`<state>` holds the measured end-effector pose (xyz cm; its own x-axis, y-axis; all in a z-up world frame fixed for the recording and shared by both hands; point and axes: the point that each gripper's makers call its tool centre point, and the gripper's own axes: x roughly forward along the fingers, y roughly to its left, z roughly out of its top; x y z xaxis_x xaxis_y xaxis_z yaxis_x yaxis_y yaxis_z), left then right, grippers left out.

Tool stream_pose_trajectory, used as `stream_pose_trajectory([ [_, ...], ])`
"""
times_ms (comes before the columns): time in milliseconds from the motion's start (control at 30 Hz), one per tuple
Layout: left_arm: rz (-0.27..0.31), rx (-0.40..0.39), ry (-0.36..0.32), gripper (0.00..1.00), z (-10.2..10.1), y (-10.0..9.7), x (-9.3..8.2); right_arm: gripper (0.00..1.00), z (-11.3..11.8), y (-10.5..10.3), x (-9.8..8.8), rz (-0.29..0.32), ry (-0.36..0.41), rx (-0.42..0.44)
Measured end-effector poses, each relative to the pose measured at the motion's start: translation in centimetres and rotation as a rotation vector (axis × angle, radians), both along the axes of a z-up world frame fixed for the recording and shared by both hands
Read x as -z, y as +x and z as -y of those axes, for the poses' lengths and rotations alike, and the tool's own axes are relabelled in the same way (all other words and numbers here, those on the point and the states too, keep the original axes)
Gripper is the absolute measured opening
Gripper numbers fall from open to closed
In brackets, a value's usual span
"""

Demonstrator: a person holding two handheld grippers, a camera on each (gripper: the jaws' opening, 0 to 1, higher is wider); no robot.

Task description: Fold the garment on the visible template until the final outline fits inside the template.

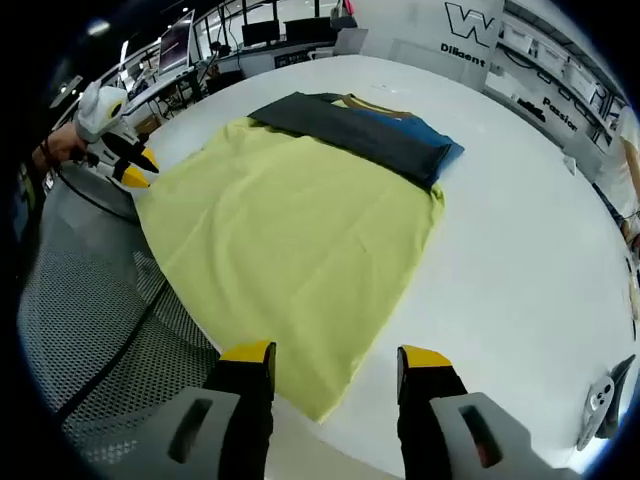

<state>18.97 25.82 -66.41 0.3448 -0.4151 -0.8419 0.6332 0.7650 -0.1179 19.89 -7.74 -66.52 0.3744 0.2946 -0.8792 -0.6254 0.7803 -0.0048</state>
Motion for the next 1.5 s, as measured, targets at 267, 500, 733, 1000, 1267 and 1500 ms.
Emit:
stream_pose_trajectory([
  [267,-0.041,-0.008,0.000,0.14,0.0,-1.0,0.8,0.22,0.1,-1.1,0.4,-0.053,-0.014,-0.018],
  [500,-0.053,-0.002,-0.002,0.12,0.3,-1.5,1.1,0.22,0.2,-1.7,0.9,-0.070,-0.023,-0.024],
  [733,-0.062,-0.011,-0.001,0.10,0.2,-1.7,1.3,0.20,0.6,-2.2,1.5,-0.098,-0.045,-0.018],
  [1000,-0.070,-0.016,0.003,0.07,0.3,-1.9,1.7,0.14,1.0,-2.7,2.0,-0.108,-0.078,-0.026],
  [1267,-0.066,-0.033,0.007,0.00,0.2,-1.8,1.9,0.03,1.1,-2.3,2.1,-0.101,-0.123,-0.030],
  [1500,-0.073,-0.051,0.001,0.00,0.0,-1.9,1.2,0.00,1.3,-2.2,1.7,-0.116,-0.085,0.045],
])
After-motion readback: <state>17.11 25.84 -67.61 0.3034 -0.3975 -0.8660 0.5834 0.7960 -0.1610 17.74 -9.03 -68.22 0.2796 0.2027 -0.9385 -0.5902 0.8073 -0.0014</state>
